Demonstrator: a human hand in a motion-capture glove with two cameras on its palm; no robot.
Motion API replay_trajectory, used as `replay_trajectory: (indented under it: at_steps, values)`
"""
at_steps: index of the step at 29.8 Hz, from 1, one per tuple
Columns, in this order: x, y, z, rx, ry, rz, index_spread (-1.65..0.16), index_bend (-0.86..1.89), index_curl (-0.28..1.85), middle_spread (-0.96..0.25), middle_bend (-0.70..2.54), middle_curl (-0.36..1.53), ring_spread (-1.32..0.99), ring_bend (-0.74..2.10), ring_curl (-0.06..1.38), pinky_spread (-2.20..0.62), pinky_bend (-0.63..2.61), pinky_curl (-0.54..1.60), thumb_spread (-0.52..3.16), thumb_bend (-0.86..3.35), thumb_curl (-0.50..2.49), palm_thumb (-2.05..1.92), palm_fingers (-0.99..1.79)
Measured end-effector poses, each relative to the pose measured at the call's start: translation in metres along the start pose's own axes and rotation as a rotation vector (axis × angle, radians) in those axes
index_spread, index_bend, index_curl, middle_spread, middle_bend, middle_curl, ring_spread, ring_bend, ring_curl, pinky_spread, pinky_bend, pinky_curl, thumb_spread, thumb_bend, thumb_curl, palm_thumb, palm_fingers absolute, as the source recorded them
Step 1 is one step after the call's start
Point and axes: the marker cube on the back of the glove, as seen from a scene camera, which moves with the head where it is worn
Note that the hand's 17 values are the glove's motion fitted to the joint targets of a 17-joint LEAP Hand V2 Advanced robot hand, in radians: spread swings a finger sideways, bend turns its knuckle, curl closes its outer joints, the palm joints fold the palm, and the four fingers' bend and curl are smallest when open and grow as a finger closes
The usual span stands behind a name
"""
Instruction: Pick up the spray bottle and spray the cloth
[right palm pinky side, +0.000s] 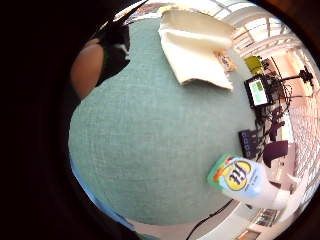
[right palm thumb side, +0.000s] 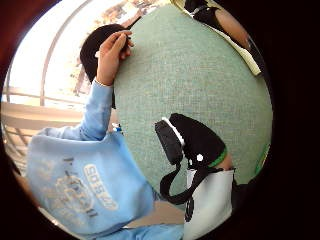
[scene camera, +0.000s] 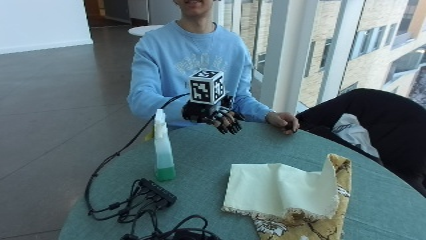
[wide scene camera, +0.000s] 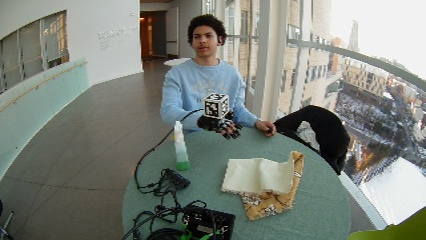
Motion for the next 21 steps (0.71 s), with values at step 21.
replay_trajectory:
  at_steps: [21]
  values:
    - [0.036,0.14,-0.025,0.164,-0.052,0.28,-0.41,0.14,0.21,-0.1,0.28,0.38,-0.05,0.41,0.33,0.18,0.31,0.33,1.16,0.06,0.28,0.63,0.64]
